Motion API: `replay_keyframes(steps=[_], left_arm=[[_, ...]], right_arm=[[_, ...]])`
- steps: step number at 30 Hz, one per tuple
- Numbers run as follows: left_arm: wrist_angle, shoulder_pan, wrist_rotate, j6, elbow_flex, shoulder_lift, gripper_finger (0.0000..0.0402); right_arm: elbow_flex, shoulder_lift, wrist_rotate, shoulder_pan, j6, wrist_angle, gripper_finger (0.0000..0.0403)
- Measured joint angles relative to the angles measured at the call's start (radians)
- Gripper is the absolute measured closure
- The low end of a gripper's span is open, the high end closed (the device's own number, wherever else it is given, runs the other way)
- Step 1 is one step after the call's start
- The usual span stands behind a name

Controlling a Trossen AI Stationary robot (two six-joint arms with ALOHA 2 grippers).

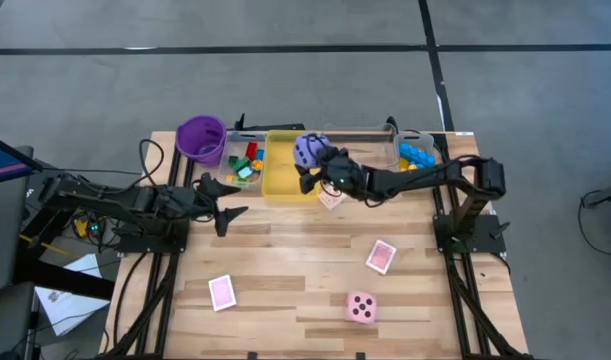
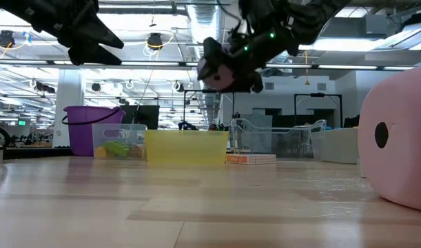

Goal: Pick & Place Toys
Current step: Put the large purple dice into the yellow bin, then move the pink dice to the center of the table

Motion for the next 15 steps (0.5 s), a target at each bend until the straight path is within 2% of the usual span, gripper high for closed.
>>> replay_keyframes(steps=[5,11,15], left_arm=[[0.0,0.0,0.0,-0.004,0.0,0.0,0.0101],[0.0,0.0,0.001,-0.004,0.0,0.0,0.0101],[0.0,0.0,0.001,-0.004,0.0,0.0,0.0101]], right_arm=[[0.0,0.0,-0.13,-0.037,0.079,-0.12,0.0053],[0.0,0.0,-0.173,-0.043,0.081,-0.155,0.0066],[0.0,0.001,-0.194,-0.029,0.025,-0.119,0.007]])
